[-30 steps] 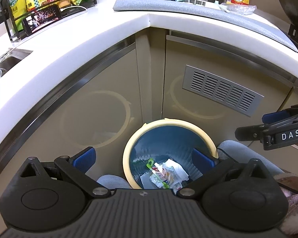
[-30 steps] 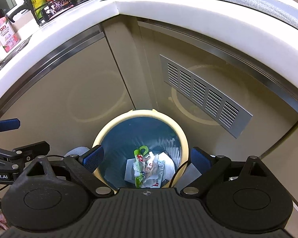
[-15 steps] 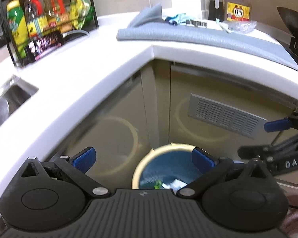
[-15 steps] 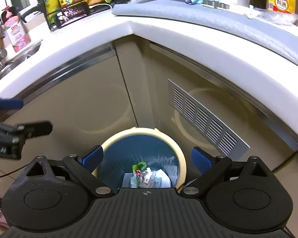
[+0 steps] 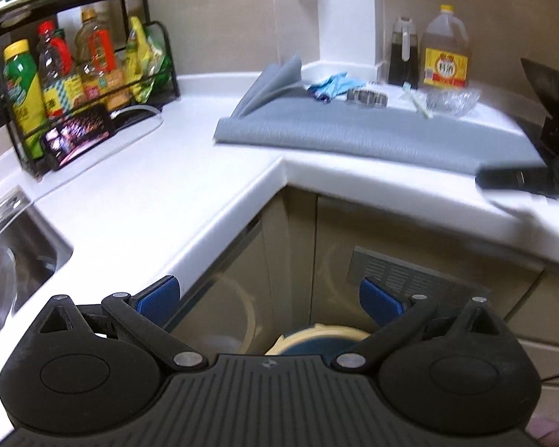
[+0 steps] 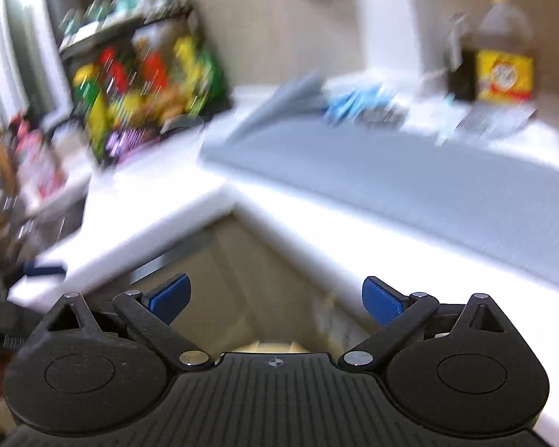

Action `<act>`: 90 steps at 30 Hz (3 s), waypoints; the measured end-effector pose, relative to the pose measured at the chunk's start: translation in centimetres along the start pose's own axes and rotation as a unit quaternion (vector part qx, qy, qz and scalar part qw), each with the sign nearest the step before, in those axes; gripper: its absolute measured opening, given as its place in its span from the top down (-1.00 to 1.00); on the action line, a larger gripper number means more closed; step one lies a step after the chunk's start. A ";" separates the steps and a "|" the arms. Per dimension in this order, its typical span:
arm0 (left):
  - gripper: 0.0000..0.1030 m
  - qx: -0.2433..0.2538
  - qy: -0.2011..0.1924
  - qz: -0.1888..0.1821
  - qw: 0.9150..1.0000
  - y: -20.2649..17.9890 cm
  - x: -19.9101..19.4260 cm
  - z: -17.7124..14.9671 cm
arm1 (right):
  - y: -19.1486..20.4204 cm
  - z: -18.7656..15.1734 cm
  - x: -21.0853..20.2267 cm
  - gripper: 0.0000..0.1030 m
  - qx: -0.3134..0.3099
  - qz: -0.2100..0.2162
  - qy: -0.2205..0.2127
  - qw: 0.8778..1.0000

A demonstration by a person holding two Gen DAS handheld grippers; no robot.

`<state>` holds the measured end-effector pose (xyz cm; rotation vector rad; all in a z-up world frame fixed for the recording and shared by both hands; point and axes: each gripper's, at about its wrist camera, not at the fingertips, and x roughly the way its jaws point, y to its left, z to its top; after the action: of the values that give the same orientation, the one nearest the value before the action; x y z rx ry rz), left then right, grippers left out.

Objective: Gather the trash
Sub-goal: 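Raise both tools out of the cabinet toward the items on the counter, then position the left tool over the metal egg ring while the right tool hovers over the plastic bag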

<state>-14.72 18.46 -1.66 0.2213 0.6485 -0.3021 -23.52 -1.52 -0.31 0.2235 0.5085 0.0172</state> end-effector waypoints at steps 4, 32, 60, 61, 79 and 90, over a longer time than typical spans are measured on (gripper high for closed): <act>-0.99 0.010 -0.018 -0.015 1.000 -1.3 0.8 3.1 | -3.9 2.7 0.7 -0.95 0.039 -0.056 -0.043 0.997; -0.99 -0.048 -0.024 -0.174 0.983 -14.7 30.3 26.2 | -22.3 11.9 20.4 -1.00 0.164 -0.314 -0.037 0.934; -0.99 -0.042 -0.046 -0.136 0.989 -15.9 32.9 26.2 | -21.7 12.8 22.5 -1.00 0.109 -0.334 0.018 0.936; -0.99 -0.047 -0.056 -0.127 0.989 -15.7 32.6 26.0 | -21.7 12.8 22.5 -1.00 0.108 -0.335 0.018 0.936; -0.99 -0.028 -0.011 -0.114 0.993 -16.4 34.6 25.9 | -21.7 12.9 22.7 -1.00 0.105 -0.338 0.021 0.935; -0.99 -0.015 -0.007 -0.106 0.994 -16.8 35.1 26.1 | -21.6 12.9 22.7 -1.00 0.106 -0.337 0.021 0.935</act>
<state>20.57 -12.17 -4.99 0.1218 0.6632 -0.4975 1.71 -23.70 -4.92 0.2502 0.6090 -0.7085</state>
